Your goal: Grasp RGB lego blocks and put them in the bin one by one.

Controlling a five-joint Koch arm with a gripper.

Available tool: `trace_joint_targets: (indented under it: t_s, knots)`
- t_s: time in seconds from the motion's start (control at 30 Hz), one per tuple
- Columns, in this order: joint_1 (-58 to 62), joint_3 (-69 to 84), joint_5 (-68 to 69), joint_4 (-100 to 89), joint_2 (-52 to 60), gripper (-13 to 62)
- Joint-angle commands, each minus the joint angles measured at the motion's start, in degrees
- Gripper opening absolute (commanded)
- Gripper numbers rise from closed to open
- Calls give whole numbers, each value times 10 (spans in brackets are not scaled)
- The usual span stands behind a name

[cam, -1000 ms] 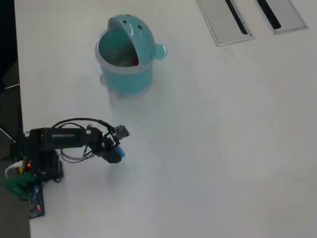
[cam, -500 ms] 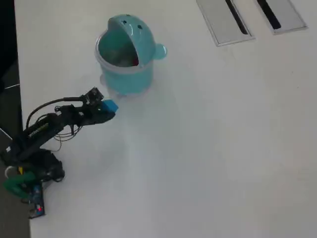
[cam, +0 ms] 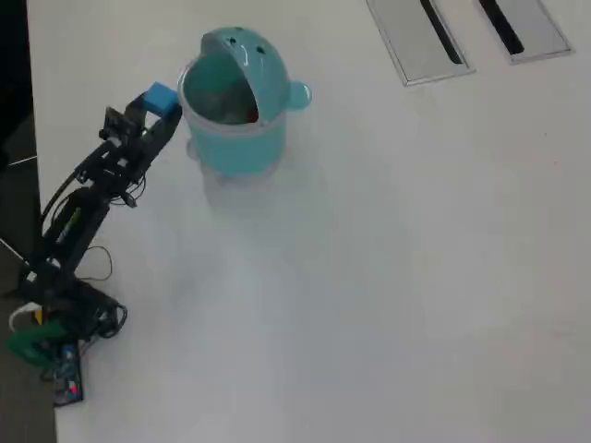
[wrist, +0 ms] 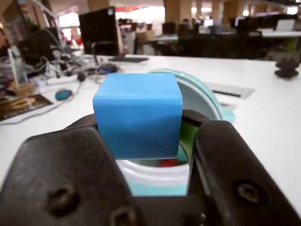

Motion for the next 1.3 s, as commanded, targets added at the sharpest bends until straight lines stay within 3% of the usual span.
trace_joint_targets:
  t_s: [0.0,0.43,0.6,0.7,0.73,0.9,1.27]
  knots:
    - [-9,-65,10,-63,-6,99]
    - [31,-367,9,-115,-332,99]
    - [32,-385,5,-126,-396,105]
    - [36,-394,-11,-137,-420,178]
    - [40,-388,-39,-139,-431,254]
    - [51,-381,-89,-138,-429,329]
    - [91,-225,-89,-84,-245,330]
